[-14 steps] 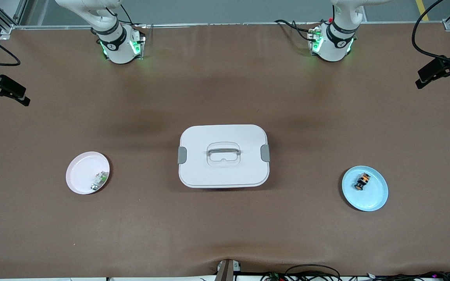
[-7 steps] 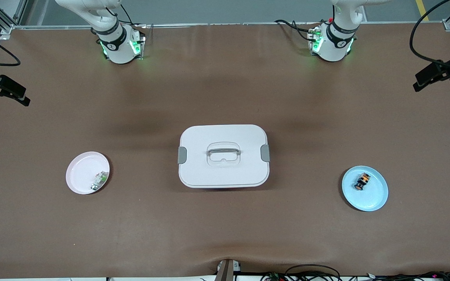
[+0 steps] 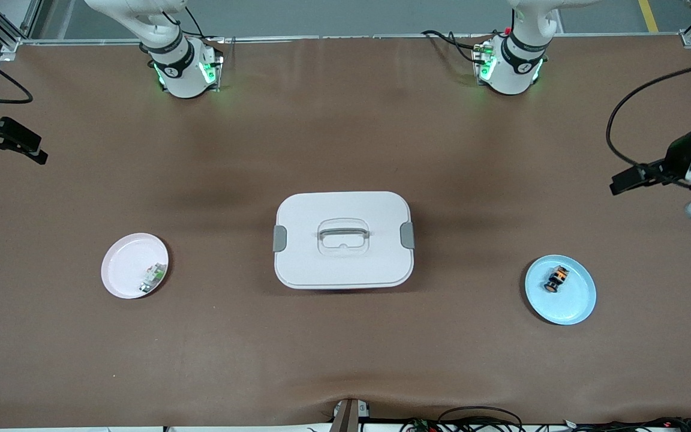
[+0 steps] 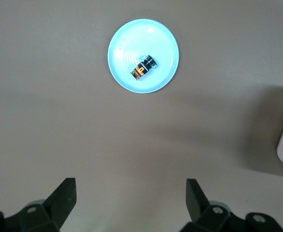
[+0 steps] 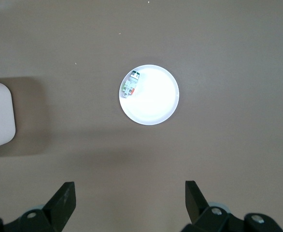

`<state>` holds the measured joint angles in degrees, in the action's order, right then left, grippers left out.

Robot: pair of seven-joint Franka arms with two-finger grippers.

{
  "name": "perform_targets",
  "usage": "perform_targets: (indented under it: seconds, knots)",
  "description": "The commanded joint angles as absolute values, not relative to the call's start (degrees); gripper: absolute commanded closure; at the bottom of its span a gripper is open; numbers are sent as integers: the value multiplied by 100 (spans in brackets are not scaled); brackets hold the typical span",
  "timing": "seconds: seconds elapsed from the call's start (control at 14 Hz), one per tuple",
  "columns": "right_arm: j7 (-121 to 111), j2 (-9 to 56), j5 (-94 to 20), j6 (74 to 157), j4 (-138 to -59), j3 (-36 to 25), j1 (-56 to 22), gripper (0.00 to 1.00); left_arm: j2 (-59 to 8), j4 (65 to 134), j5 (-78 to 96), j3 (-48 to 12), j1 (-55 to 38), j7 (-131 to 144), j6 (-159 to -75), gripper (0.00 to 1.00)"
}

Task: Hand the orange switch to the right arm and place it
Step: 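Reach the left gripper down to the orange switch on the blue plate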

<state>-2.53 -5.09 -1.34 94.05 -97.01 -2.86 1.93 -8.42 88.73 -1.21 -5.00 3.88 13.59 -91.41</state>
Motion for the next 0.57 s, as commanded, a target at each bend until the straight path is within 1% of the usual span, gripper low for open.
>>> perform_targets:
  seconds: [0.0, 0.07, 0.14, 0.29, 0.36, 0.5]
  knots:
    - [-264, -422, -132, 9325, -9554, -272, 202, 0, -1255, 8903, -176, -510, 439, 1774, -9517, 0]
    - [-264, -413, -132, 9325, -9554, -272, 202, 0, -1379, 8990, -184, -518, 474, 1880, -9727, 0]
    - [-264, -404, -132, 9334, -9554, -272, 202, 0, -1423, 9244, -176, -519, 475, 1916, -10104, 0]
    - [-264, -378, -132, 9334, -9545, -264, 185, 0, -1467, 9832, -176, -510, 579, 1968, -11087, 0]
    - [-255, -361, -132, 9334, -9536, -264, 176, 0, -1607, 9939, -176, -510, 624, 2030, -11405, 0]
    - [-255, -317, -132, 9343, -9501, -264, 176, 0, -1888, 9949, -158, -519, 642, 2441, -11627, 0]
